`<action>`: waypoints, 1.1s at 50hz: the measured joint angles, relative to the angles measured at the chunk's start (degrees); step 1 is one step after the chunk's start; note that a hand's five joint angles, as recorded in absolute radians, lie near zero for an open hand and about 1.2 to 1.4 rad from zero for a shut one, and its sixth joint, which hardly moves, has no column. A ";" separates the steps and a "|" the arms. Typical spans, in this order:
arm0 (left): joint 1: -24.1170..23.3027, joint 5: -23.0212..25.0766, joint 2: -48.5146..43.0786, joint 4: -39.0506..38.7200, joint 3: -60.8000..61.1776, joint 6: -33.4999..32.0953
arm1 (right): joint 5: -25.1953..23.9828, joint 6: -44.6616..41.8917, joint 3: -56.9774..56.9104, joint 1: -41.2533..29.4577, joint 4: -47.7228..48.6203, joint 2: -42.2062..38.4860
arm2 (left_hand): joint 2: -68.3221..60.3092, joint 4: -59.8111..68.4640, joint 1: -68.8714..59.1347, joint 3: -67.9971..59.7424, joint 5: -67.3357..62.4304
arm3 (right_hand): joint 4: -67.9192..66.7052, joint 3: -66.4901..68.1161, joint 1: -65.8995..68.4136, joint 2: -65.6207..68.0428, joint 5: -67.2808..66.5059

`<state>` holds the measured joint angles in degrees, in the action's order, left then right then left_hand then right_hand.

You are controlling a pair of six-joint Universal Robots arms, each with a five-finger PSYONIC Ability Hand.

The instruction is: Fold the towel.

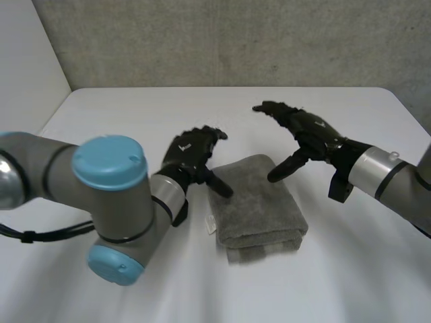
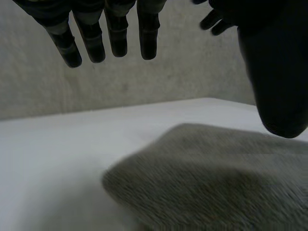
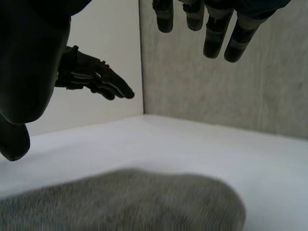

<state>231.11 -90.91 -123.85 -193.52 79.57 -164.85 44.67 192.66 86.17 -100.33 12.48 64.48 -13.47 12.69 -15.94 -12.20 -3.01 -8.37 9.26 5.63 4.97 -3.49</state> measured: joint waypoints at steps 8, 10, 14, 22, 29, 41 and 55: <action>-3.17 -1.08 -4.66 0.17 -0.20 0.35 | -0.48 -13.40 -8.22 0.81 -11.19 -10.88 | 0.00 0.00 0.00 0.00 0.00 | 0.00 0.00 0.00 0.00 0.00; -3.61 -1.98 -5.15 0.15 0.22 0.13 | -0.15 -17.43 -9.08 1.08 -13.46 -12.37 | 0.00 0.00 0.00 0.00 0.00 | 0.00 0.00 0.00 0.00 0.00; -4.10 -4.99 -5.80 0.00 1.35 -0.42 | 1.49 -27.15 -10.25 1.65 -18.20 -15.16 | 0.00 0.00 0.00 0.00 0.00 | 0.00 0.00 0.00 0.00 0.00; -4.04 -8.91 -5.95 -0.30 2.30 -3.45 | 4.39 -33.46 -10.15 1.87 -20.48 -16.89 | 0.00 0.00 0.00 0.00 0.00 | 0.00 0.00 -0.31 0.00 0.00; -3.99 -9.34 -5.62 -0.37 2.46 -5.26 | 4.72 -33.48 -9.83 1.83 -20.06 -17.65 | 0.00 0.00 0.00 0.00 0.01 | 0.00 0.06 -0.32 0.00 0.00; -3.93 -9.23 -1.68 -0.06 2.48 -5.16 | 5.36 -30.67 -9.85 1.43 -19.98 -11.17 | 0.00 0.00 0.00 0.00 0.00 | 0.00 0.21 -0.32 0.00 0.00; 1.32 -9.14 15.01 0.98 4.57 -6.45 | 25.02 -20.92 -5.78 0.87 -18.11 10.49 | 0.00 0.00 0.00 0.00 0.01 | 0.00 0.21 -0.32 0.00 0.00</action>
<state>232.44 -100.06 -108.84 -192.54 84.14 -171.29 69.69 171.74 80.40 -99.46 -5.63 74.97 -13.46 12.69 -15.94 -12.20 -3.00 -8.37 9.47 5.31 4.98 -3.48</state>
